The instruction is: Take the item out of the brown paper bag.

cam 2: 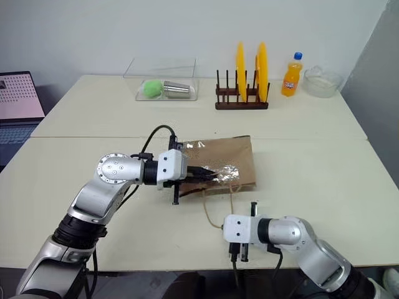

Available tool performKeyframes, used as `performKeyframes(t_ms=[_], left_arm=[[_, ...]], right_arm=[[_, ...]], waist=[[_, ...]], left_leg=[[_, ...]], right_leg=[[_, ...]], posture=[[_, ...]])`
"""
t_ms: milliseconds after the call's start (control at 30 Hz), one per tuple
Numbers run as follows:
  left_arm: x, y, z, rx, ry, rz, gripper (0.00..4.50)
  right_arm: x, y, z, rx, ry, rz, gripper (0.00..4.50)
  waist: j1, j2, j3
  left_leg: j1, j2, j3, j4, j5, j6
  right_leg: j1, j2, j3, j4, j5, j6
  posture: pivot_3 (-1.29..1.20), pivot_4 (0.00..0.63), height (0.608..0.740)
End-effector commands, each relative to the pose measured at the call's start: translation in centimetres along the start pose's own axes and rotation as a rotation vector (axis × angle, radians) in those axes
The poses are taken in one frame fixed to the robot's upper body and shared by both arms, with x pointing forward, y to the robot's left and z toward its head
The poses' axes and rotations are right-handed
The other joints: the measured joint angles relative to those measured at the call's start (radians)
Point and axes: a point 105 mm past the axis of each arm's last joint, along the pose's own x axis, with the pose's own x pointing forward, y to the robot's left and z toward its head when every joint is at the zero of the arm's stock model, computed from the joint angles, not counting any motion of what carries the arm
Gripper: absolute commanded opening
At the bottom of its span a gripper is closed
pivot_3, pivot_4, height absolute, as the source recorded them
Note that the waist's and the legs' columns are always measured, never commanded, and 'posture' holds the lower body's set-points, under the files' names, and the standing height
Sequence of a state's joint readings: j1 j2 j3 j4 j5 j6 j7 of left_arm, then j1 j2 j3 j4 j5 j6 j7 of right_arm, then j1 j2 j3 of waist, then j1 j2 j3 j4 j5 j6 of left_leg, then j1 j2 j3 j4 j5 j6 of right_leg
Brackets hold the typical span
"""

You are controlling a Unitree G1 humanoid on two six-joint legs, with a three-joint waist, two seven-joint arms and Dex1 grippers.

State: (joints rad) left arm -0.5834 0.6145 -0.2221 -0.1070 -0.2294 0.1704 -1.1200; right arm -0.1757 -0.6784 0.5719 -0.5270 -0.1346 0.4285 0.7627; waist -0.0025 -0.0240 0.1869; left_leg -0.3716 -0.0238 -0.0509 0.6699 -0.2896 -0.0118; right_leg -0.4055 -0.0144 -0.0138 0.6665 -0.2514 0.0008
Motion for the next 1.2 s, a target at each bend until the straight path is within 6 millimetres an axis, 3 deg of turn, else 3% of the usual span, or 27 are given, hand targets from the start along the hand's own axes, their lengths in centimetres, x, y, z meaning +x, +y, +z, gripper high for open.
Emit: performKeyframes(t_ms=[33, 233, 600, 867, 967, 1067, 1200], left_arm=[[-1.0, 2.6, 3.1, -0.015, -0.072, 0.107, 0.00], [-1.6, 6.4, 5.2, -0.147, -0.126, 0.199, 0.00], [-2.7, 9.8, 5.8, -0.137, -0.138, 0.283, 0.00], [-2.8, 9.3, 6.7, -0.177, -0.195, 0.232, 0.00], [-2.8, 8.6, 7.4, -0.200, -0.226, 0.185, 0.00], [-2.9, 7.8, 7.6, -0.210, -0.234, 0.139, 0.00], [-2.9, 7.4, 7.7, -0.215, -0.239, 0.115, 0.00]], right_arm=[[0.6, 1.0, -1.2, 0.022, 0.055, 0.030, 0.03], [1.4, 1.7, -1.3, 0.027, 0.066, 0.055, 0.03], [1.5, 1.9, -1.5, 0.024, 0.083, 0.063, 0.03], [0.4, 0.2, 0.1, 0.001, 0.025, -0.016, 0.03], [-0.8, -0.4, 1.4, 0.018, -0.026, -0.051, 0.57], [-3.0, -0.7, 3.5, 0.023, -0.083, -0.033, 1.56], [-6.0, -2.3, 6.3, 0.097, -0.183, -0.030, 1.56]], waist=[[0.000, 0.000, 0.000], [-0.003, 0.000, 0.000], [-0.007, -0.001, -0.001], [-0.005, -0.001, -0.001], [-0.003, -0.001, -0.001], [-0.003, 0.000, -0.001], [-0.003, -0.001, -0.001]], left_leg=[[0.000, 0.000, 0.000, 0.001, 0.000, 0.000], [0.000, 0.000, 0.000, 0.006, 0.000, 0.000], [0.003, 0.000, 0.001, 0.006, 0.000, 0.000], [0.002, 0.000, 0.001, 0.006, 0.000, -0.001], [0.001, 0.000, 0.000, 0.006, 0.000, -0.001], [-0.002, 0.000, 0.000, 0.007, 0.002, -0.005], [-0.003, 0.000, 0.000, 0.007, 0.002, -0.005]], right_leg=[[0.000, 0.000, 0.000, 0.000, 0.000, 0.000], [0.001, 0.000, 0.000, 0.005, 0.000, 0.000], [0.001, 0.000, 0.001, 0.008, 0.000, 0.000], [0.001, 0.000, 0.002, 0.008, 0.000, 0.000], [0.000, 0.000, 0.001, 0.007, 0.000, 0.000], [-0.002, 0.000, 0.001, 0.007, 0.000, 0.000], [-0.003, 0.000, 0.001, 0.007, 0.000, 0.000]], posture=[[0.00, 0.150, 0.740], [0.00, 0.150, 0.740], [0.00, 0.150, 0.740], [0.00, 0.150, 0.740], [0.00, 0.150, 0.740], [0.00, 0.150, 0.740], [0.00, 0.150, 0.740]])
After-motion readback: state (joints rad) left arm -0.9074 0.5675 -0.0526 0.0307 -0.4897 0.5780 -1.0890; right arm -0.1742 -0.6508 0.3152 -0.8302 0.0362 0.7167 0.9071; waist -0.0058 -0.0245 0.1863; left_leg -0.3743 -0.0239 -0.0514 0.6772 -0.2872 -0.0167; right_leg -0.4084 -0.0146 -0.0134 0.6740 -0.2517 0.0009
